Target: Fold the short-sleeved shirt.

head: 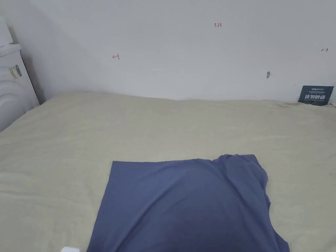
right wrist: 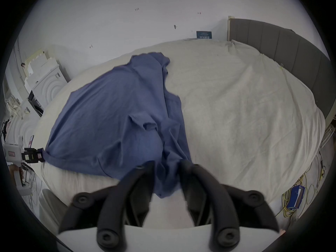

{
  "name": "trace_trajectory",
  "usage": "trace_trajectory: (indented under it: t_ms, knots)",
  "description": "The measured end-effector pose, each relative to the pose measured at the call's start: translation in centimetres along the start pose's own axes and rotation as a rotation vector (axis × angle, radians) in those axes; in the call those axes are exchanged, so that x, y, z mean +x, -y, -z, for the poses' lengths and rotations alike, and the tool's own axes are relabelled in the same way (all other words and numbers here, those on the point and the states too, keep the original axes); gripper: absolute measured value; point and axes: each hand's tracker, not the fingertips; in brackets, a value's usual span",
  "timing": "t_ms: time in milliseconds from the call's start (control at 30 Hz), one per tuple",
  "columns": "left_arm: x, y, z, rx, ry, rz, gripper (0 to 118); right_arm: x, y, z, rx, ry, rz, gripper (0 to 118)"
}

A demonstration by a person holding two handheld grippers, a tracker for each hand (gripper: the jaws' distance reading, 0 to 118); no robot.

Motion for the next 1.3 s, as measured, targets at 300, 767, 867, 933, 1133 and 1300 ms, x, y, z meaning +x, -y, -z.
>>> trace_trajectory:
  t_ms: [300, 767, 867, 933, 1133, 1300]
  knots:
    - [1.6, -4.5, -5.2, 0.244, 0.005, -0.014, 116, -3.0, -7.5, -4.5, 0.253, -0.049, -0.064, 104]
    - [4.2, -11.5, -9.2, 0.691, -0.037, -0.066, 103, -8.0, -13.4, -7.9, 0.558, 0.056, -0.162, 106]
    - [4.5, -11.6, -9.0, 0.749, -0.044, -0.058, 81, -8.5, -13.4, -8.5, 0.608, 0.068, -0.157, 77]
    - [4.8, -11.6, -9.1, 0.764, -0.042, -0.060, 58, -8.8, -13.4, -8.9, 0.633, 0.068, -0.152, 41]
    - [5.9, -11.1, -9.6, 0.823, -0.055, -0.045, 8, -9.2, -12.7, -9.9, 0.727, 0.099, -0.154, 2]
    - [5.8, -10.9, -9.8, 0.832, -0.037, -0.050, 0, -8.9, -12.6, -10.3, 0.741, 0.092, -0.143, 0]
